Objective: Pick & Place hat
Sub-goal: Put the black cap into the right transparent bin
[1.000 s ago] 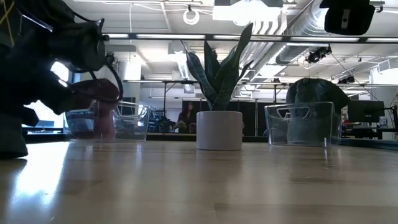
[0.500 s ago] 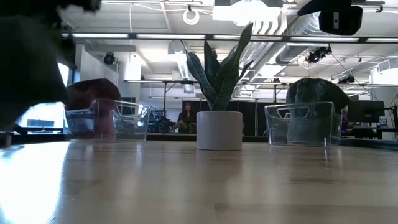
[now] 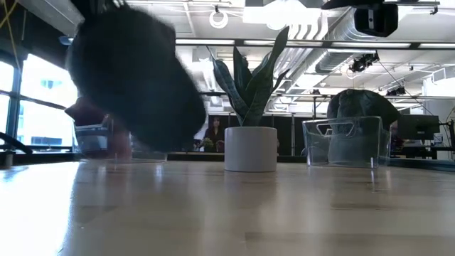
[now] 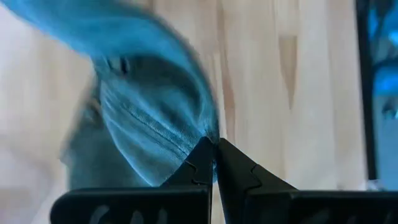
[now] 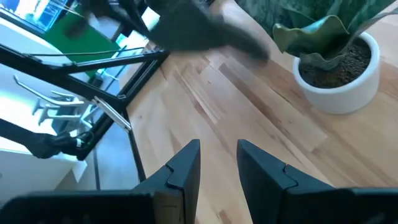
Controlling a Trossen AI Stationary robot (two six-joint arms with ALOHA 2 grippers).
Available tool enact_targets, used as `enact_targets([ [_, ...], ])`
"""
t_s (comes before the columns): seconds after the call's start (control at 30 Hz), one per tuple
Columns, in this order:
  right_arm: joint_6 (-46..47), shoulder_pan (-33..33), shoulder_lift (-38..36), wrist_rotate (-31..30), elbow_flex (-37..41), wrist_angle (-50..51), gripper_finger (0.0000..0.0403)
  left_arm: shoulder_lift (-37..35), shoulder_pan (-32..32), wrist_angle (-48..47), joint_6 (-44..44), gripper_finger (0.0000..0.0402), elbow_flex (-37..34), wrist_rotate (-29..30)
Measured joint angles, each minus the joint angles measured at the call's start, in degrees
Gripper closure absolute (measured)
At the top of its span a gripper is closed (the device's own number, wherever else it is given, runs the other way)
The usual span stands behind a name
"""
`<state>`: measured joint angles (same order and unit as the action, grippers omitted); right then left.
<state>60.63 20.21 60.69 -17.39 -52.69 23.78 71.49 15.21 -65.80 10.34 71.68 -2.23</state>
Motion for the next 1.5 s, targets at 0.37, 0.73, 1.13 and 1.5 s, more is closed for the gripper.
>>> enact_targets([
  [0.37, -7.96, -0.06, -0.02, 7.57, 0.00, -0.66, 0.0303, 13.68, 8.50, 27.81, 12.65, 0.0389, -15.37, -3.71],
  [0.73, -24.33, -2.23, -0.02, 21.33, 0.00, 2.90, 0.0303, 16.38, 10.32, 41.89, 19.83, 0.0210, -14.17, -13.61],
  [1.13, -30.08, -2.23, -0.37, 24.05, 0.00, 9.27, 0.0303, 26.05, 23.71, 28.09, 8.36, 0.0192, -6.93, 6.02],
  [1.5, -26.10, -2.21, -4.89, 24.12, 0.00, 12.21, 0.0303, 32.98, 23.81, 24.06, 7.91, 0.0192, -7.07, 19.82],
])
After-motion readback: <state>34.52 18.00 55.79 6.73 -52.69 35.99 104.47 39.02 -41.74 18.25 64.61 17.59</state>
